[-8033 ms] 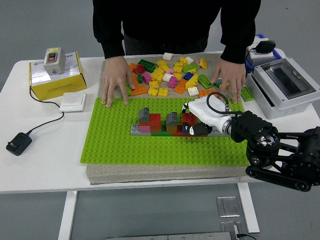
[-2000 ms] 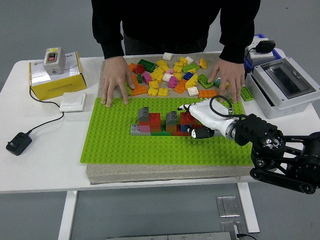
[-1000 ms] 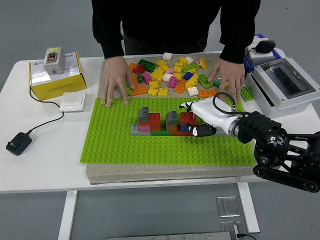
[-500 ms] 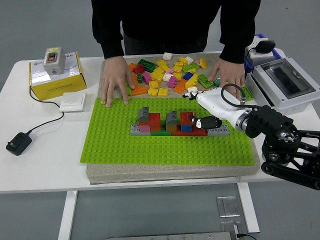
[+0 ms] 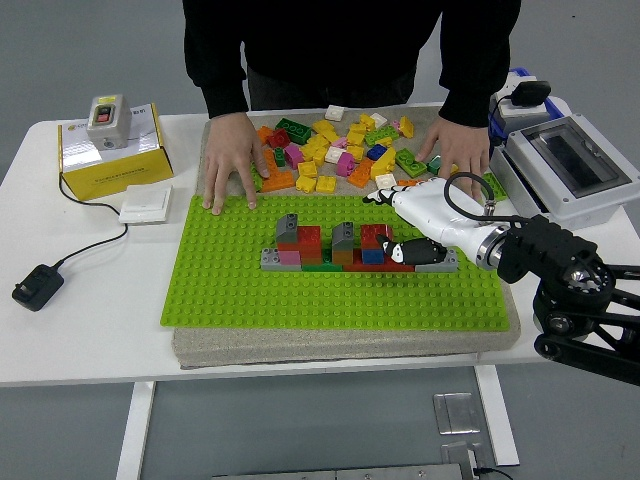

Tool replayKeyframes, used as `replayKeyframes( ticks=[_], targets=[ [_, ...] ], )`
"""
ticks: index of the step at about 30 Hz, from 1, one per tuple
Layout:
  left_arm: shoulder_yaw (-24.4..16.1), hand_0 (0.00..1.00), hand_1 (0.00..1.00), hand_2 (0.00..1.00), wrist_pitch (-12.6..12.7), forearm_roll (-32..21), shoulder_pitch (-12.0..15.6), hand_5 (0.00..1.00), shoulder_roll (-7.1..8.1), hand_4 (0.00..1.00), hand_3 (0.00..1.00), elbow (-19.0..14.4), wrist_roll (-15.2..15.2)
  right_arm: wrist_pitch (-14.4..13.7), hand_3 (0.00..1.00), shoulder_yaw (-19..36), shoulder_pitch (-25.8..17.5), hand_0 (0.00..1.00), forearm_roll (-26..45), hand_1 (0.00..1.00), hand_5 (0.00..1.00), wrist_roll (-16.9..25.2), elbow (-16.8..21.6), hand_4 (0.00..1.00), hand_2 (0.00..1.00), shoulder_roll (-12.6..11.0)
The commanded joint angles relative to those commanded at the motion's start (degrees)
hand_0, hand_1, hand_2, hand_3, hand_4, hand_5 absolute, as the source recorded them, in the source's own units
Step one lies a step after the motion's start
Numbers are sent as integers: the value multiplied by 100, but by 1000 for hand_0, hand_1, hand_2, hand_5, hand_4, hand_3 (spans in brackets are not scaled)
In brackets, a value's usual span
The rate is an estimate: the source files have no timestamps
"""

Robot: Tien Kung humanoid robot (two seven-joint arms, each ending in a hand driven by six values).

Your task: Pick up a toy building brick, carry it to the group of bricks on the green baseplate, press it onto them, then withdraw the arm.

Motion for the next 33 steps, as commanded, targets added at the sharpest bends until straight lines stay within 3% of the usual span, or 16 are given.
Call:
replayKeyframes(
  ticks=[33],
  targets=[
    [-54, 610, 595, 519, -14, 91, 4, 699, 33, 113, 587, 0, 0, -23, 703, -204, 27, 89, 234, 174, 483, 76, -369, 273, 762, 158]
  ],
)
